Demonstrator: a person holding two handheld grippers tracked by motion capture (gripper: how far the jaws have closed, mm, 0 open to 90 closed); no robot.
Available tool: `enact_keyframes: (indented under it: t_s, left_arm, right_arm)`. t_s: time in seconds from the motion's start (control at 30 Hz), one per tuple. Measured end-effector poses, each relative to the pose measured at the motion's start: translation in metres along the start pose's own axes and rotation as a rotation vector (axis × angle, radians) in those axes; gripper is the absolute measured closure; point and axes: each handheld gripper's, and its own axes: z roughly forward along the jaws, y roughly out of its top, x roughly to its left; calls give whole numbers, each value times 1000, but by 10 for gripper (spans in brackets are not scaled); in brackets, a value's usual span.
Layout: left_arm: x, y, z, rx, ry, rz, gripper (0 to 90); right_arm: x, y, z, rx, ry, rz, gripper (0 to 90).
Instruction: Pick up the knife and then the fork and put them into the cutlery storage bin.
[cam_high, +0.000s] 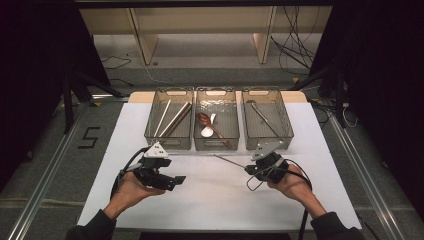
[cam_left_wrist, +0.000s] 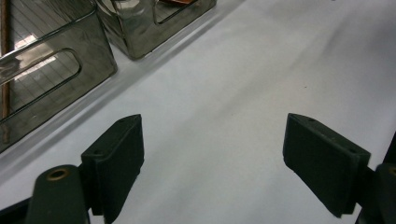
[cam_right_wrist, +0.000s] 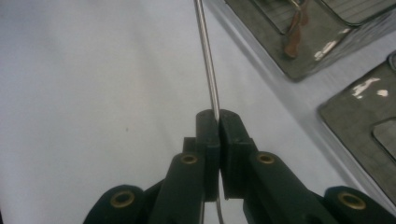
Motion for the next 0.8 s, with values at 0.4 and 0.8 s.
enact_keyframes:
  t_s: [0.4,0.8]
  left_arm:
    - [4,-4,-2,-27,1,-37,194]
    - [2,-5,-5,-73,-9,-16,181]
  right_arm:
    - [-9,-4,-6,-19,-33,37,883]
    - [-23,-4,-15,-44,-72,91,882]
